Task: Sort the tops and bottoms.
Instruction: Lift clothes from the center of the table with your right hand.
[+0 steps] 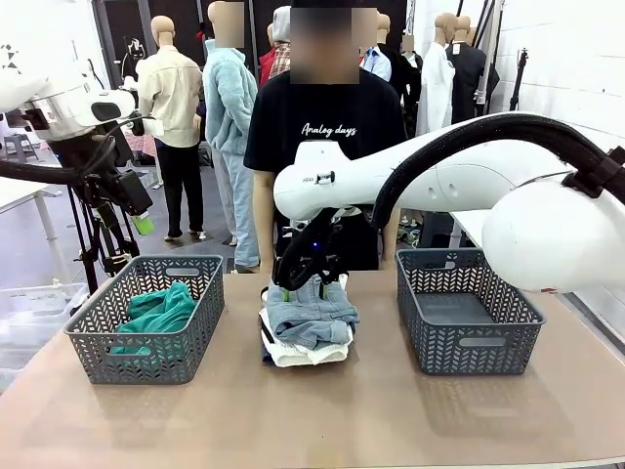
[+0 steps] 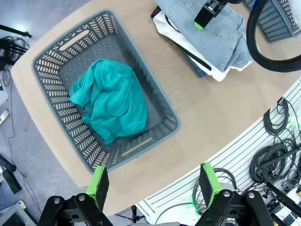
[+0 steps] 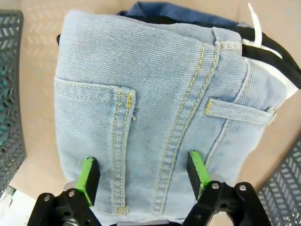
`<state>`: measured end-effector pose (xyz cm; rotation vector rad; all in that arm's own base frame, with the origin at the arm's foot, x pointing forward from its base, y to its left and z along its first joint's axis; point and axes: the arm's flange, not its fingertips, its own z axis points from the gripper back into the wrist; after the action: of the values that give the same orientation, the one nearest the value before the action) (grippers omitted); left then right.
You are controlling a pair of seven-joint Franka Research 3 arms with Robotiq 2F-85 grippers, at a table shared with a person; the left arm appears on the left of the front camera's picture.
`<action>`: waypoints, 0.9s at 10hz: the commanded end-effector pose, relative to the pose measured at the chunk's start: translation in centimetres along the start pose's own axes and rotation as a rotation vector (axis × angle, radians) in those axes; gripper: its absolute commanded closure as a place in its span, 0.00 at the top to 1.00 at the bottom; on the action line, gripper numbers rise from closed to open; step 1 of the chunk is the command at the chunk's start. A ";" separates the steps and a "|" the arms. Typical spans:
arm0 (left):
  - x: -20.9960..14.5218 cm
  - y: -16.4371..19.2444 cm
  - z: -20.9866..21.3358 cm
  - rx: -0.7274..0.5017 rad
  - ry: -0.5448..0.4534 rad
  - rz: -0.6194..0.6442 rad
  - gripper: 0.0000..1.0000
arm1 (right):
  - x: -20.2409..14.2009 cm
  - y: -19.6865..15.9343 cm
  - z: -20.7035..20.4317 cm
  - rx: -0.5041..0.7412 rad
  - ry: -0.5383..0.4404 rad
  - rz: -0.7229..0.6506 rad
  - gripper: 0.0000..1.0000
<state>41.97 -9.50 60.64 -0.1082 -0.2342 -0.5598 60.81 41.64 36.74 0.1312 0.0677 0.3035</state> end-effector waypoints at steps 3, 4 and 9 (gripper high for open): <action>-0.2 0.2 0.1 -0.025 -0.004 -0.015 1.00 | 0.5 0.4 0.4 0.001 0.032 0.003 0.21; -0.2 0.2 0.1 -0.025 -0.004 -0.015 1.00 | 0.5 0.1 0.2 0.012 0.039 -0.002 0.01; -0.2 0.2 0.1 -0.025 -0.004 -0.015 1.00 | -0.2 -0.1 0.3 0.020 0.038 0.005 0.00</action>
<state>41.97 -9.50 60.64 -0.1081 -0.2342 -0.5599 60.52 41.85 37.01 0.1330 0.0863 0.3099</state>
